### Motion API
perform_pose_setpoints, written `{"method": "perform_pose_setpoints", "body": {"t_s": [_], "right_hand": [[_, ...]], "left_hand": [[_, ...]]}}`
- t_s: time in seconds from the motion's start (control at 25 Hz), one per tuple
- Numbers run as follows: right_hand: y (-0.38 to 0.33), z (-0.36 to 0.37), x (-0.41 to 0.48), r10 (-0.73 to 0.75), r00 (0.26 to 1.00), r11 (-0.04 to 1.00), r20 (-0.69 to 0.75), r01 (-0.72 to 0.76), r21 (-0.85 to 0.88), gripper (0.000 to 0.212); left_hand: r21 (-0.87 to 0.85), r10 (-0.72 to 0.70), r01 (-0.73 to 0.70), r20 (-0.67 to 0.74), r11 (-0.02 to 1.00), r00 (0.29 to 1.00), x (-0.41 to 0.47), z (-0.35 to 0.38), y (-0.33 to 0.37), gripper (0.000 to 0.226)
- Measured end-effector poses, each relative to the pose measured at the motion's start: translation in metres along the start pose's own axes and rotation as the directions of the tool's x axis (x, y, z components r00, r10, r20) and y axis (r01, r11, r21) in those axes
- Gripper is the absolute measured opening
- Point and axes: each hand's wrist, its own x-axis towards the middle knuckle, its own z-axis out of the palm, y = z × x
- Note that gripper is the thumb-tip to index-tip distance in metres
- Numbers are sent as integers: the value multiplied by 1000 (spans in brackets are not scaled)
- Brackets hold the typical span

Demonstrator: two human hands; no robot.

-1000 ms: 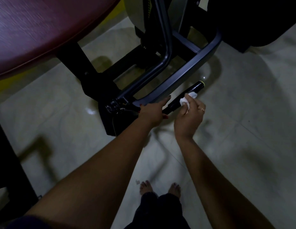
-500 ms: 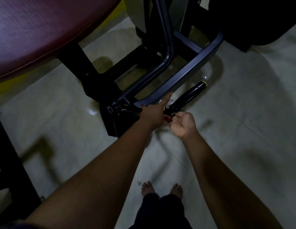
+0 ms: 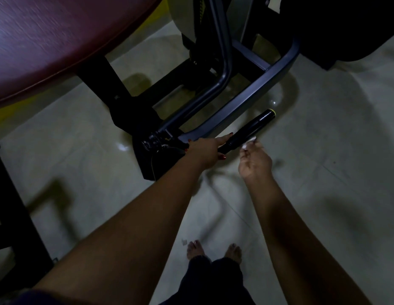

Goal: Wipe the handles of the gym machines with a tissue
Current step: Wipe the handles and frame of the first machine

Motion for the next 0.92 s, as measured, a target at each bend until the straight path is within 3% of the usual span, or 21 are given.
{"method": "perform_pose_setpoints", "body": {"t_s": [0.08, 0.24, 0.32, 0.48, 0.52, 0.64, 0.72, 0.8, 0.92], "right_hand": [[3, 2, -3, -154, 985, 988, -71, 154, -4, 19], [24, -11, -40, -431, 902, 840, 1, 402, -365, 10], [14, -4, -29, -554, 833, 721, -10, 474, -506, 10], [-12, 6, -2, -672, 740, 605, 2, 551, -576, 13], [-8, 1, -5, -714, 696, 504, 77, 588, -632, 16], [13, -24, -25, -721, 464, 20, 514, 755, -655, 17], [5, -29, -24, -640, 379, -102, 668, 820, -563, 17], [-14, -17, -9, -661, 360, -143, 658, 801, -582, 17], [-30, -3, 7, -679, 426, -187, 598, 687, -702, 25]], "left_hand": [[15, -1, 1, 2, 1000, 1000, -2, -2, 2, 73], [54, 7, -7, -8, 998, 1000, -6, -3, 5, 75], [47, 22, -20, -39, 999, 999, -10, -1, 6, 78], [54, 10, -8, -43, 998, 999, -11, 2, 6, 77], [54, 10, -8, -39, 999, 999, -10, 1, 6, 77], [75, 21, -17, -44, 997, 999, -9, 1, 5, 78], [70, 27, -24, -42, 997, 999, -10, 1, 4, 77], [65, 24, -22, -33, 998, 999, -10, 0, 5, 78], [66, 9, -7, -18, 998, 1000, -9, 0, 5, 78]]}}
